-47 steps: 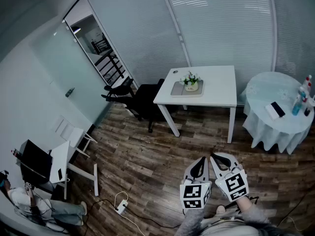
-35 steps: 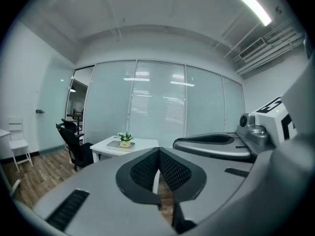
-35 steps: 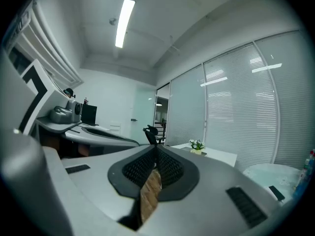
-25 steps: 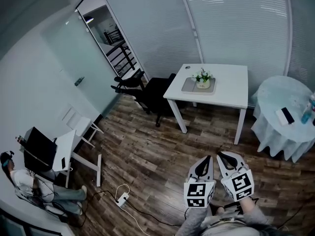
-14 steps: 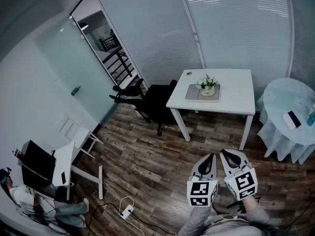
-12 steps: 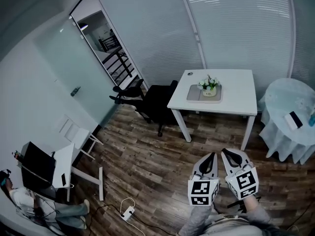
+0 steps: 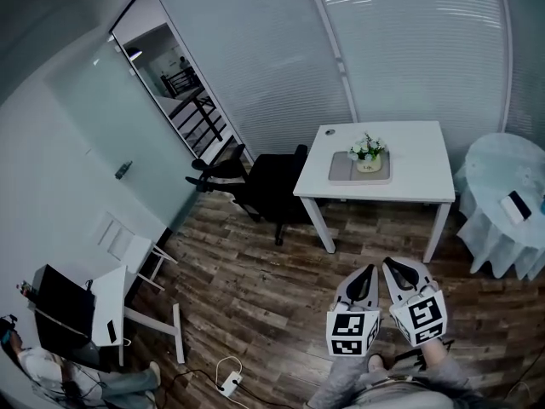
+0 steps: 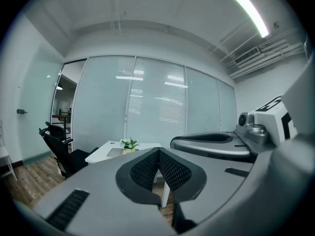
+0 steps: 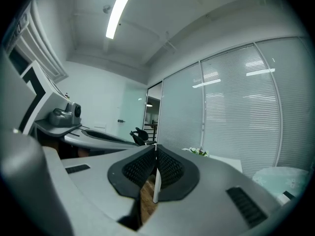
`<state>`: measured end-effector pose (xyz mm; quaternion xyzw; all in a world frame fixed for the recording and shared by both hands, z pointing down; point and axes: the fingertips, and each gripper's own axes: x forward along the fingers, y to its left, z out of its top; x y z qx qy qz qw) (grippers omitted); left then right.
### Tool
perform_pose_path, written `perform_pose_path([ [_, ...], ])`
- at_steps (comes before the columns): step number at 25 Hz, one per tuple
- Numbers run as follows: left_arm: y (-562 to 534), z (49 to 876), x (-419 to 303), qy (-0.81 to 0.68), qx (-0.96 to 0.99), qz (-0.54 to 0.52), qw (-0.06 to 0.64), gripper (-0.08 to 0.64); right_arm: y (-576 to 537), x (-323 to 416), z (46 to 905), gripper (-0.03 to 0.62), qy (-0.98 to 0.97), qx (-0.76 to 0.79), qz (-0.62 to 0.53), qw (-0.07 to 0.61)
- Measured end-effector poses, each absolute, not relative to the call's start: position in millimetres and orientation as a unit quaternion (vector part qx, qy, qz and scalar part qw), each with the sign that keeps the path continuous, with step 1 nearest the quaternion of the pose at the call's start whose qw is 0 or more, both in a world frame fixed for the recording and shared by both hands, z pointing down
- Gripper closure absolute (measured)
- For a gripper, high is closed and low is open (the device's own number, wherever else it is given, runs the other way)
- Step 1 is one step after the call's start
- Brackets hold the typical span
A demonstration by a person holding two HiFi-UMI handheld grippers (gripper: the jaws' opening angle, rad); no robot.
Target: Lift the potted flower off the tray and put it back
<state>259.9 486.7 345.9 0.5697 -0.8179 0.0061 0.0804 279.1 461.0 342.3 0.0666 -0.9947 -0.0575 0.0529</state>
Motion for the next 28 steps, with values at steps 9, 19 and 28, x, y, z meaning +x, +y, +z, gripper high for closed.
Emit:
perform_pose_path([
  [9,490,353,238,-0.814,0.573,-0.003,0.094,0.549,465,257,348,0.569,-0.993,0.074,-0.058,0.073],
  [19,464,350,198,-0.821,0.563,-0.009,0.09,0.549,441,217,352,0.569,-0.994,0.055,-0.061,0.071],
  [28,414,344,149,-0.829,0.554,0.004,0.079,0.549,389,167,345,0.569,-0.995,0.044,-0.064,0.068],
])
